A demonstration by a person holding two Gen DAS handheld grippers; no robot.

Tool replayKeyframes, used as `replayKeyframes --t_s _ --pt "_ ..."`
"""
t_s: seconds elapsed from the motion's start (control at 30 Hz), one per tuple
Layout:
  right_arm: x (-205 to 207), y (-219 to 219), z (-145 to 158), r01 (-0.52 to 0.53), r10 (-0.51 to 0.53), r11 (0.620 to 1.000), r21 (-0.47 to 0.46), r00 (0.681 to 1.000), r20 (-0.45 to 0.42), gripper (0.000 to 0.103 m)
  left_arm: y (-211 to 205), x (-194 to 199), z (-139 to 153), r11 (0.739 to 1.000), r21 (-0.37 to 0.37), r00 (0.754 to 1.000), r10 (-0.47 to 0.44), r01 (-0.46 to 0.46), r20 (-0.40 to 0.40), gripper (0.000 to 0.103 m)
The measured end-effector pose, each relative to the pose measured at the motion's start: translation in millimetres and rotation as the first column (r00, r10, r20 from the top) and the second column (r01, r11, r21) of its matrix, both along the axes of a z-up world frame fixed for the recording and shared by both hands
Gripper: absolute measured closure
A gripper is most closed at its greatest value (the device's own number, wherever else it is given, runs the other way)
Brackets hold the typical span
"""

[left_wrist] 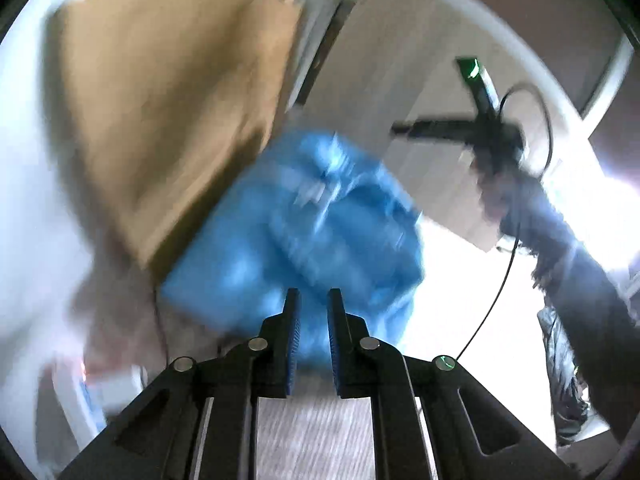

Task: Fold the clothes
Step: 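Lower the coat onto the bed beside the headboard with both grippers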

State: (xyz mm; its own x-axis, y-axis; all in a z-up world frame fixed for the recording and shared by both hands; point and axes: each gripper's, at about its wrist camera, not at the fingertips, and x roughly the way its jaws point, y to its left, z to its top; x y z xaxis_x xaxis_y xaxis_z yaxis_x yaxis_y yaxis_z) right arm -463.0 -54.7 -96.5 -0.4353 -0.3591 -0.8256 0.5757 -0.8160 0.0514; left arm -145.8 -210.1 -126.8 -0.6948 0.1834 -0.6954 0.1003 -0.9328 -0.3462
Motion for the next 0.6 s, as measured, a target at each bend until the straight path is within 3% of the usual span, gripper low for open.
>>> replayKeyframes --t_s 0.03,0.13,0.23,0.27,0.33,0.4,0.47,0.53,0.6 --pt "2 -7 -5 -0.016 0.016 1.0 -0.001 1.0 0.007 0.085 4 -14 1 0.999 -0.031 1.0 -0.014 0.013 -0.014 0.088" --pt "9 -14 -17 -0.031 0.031 0.999 -0.005 0.999 0.021 0.085 5 -59 -25 0.999 0.017 0.999 -0.05 0.05 0.006 0.085" --pt "21 11 -21 0.032 -0.032 0.999 -0.01 0.999 0.021 0.088 -4 -88 -70 1.0 -0.002 0.991 -0.013 0.013 0.131 0.088" --pt "25 19 -22 0.053 -0.052 0.999 -0.012 0.998 0.021 0.088 -10 -92 -86 1.0 0.0 0.982 0.009 -0.009 0.191 0.101" --pt "33 35 -24 0.095 -0.094 0.995 -0.016 0.995 0.022 0.088 -24 -87 -96 0.997 0.059 0.972 0.027 -0.042 0.233 0.103" --pt "41 52 -26 0.136 -0.136 0.99 -0.02 0.99 0.022 0.084 -27 -84 -79 0.997 0.055 0.978 0.04 -0.052 0.206 0.103" --pt "49 68 -29 0.178 -0.177 0.984 -0.024 0.984 0.023 0.08 -18 -92 -48 1.0 0.026 0.991 0.013 -0.016 0.13 0.103" --pt "54 66 -35 0.178 -0.178 0.984 0.003 0.984 0.009 0.061 -7 -104 -22 1.0 -0.001 0.997 -0.023 0.023 0.068 0.095" --pt "58 63 -42 0.175 -0.175 0.984 0.031 0.985 -0.007 0.06 5 -121 -7 0.998 -0.019 0.997 -0.061 0.062 0.039 0.094"
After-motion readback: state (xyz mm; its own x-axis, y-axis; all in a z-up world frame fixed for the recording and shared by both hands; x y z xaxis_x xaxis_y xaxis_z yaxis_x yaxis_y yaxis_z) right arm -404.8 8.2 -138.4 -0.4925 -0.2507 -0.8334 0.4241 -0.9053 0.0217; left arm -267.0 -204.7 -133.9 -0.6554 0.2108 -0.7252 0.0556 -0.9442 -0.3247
